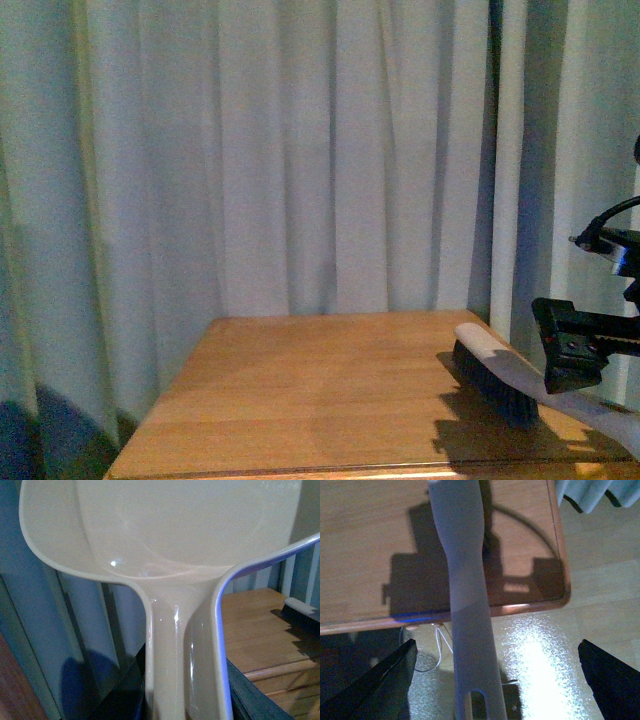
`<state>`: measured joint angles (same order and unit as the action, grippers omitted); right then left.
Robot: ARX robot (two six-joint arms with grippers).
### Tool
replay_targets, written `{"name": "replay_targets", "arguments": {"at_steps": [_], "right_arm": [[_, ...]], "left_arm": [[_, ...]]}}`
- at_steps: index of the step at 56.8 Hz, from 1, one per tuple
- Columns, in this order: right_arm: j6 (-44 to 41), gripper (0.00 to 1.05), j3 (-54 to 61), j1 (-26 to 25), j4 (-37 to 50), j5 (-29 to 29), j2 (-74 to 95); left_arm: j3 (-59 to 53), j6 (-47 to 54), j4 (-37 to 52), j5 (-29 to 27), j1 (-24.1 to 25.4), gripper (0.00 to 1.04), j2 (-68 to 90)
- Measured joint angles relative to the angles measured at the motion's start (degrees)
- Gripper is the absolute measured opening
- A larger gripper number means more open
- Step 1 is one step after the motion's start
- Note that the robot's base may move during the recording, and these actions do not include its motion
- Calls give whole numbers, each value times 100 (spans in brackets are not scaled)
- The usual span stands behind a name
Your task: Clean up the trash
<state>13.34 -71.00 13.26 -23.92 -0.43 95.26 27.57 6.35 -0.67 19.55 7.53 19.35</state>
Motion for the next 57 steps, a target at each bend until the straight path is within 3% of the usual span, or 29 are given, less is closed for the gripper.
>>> {"name": "replay_targets", "arguments": {"at_steps": [29,36,43,57], "right_arm": [[269,96,-90,127,358,42,730],[302,80,-92,162,367,52,756],[343,54,-136,197,365,98,756],[352,21,-166,236,404,186,756]], "left_arm": [[0,0,0,0,-2,26,0],[0,0,0,0,0,26,0],[0,0,0,0,-2,26,0],[0,0,0,0,-2,26,0]]}}
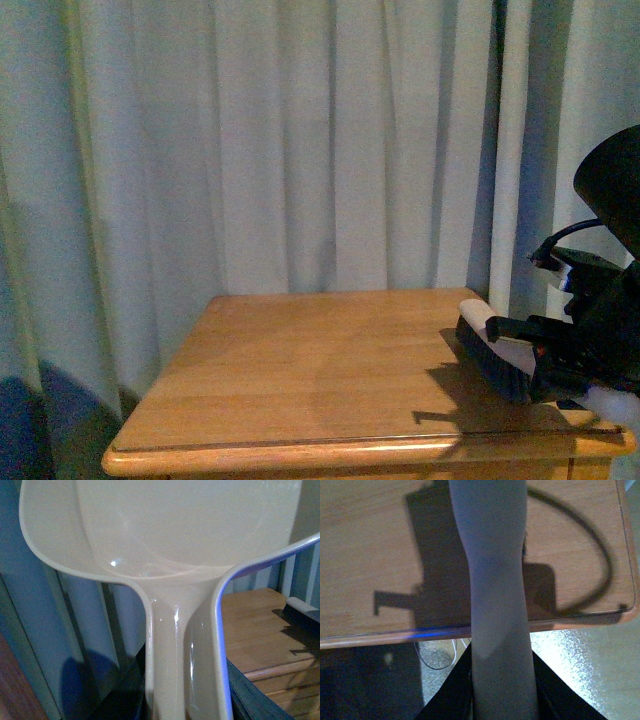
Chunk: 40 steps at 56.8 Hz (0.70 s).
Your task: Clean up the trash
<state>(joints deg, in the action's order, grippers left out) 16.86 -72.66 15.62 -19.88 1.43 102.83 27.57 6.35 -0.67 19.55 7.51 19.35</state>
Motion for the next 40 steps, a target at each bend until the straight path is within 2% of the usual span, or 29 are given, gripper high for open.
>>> {"name": "replay_targets", "arguments": {"at_steps": [16,31,40], "right_arm": [[-35,20,273,87,273,-105,-245],[-514,20,1287,149,1917,-756,-1663],[-866,20,2072,188,2557,-1034,-2859]], "left_arm": [[0,0,0,0,0,26,0],[0,0,0,0,0,26,0],[0,0,0,0,0,26,0]]}}
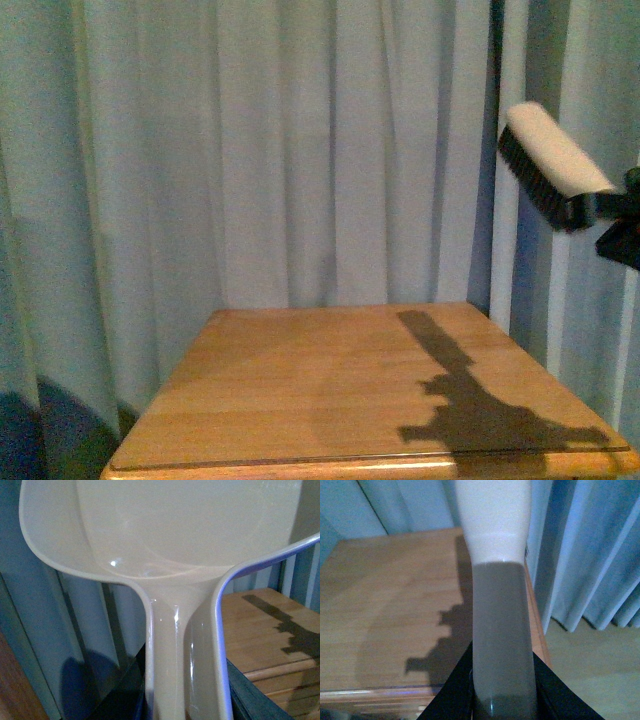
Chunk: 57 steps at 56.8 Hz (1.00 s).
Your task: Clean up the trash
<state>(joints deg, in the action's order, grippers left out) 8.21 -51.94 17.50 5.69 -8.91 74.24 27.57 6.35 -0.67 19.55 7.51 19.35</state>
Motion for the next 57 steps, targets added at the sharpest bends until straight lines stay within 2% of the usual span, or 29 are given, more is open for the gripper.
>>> {"name": "replay_targets", "arguments": {"at_steps": [10,27,39,57], "right_arm": [[-343,20,927,114,323,-343,-1591],[-610,20,1687,645,-2,-1073,-3755],[-520,20,1985,726,-269,-1351,-4524],[-210,20,2159,498,-538,-1353,-4695]], "left_arm": [[0,0,0,0,0,26,0],[0,0,0,0,0,26,0],[0,0,0,0,0,26,0],[0,0,0,0,0,26,0]]}}
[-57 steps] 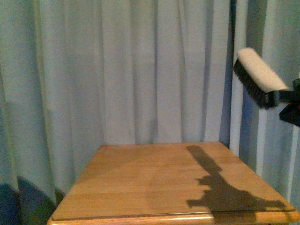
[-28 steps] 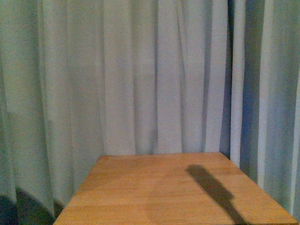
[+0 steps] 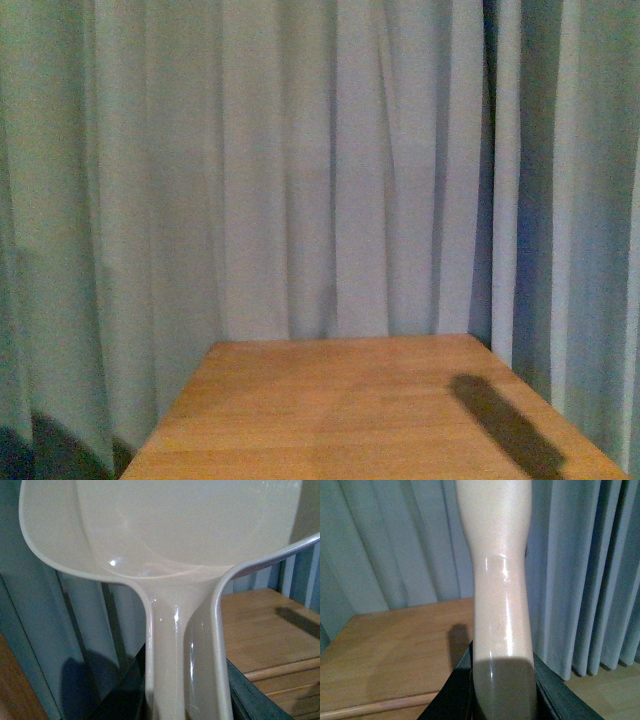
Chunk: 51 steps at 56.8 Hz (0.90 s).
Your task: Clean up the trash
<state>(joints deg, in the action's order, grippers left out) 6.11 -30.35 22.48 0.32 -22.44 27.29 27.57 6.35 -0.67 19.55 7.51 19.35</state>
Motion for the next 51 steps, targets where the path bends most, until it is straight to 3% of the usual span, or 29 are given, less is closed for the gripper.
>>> {"name": "replay_targets", "arguments": {"at_steps": [51], "right_arm": [[57,20,4,-28,-2,-4,-37]], "left_arm": [[-28,0,2,-4,-13,25,-20]]}}
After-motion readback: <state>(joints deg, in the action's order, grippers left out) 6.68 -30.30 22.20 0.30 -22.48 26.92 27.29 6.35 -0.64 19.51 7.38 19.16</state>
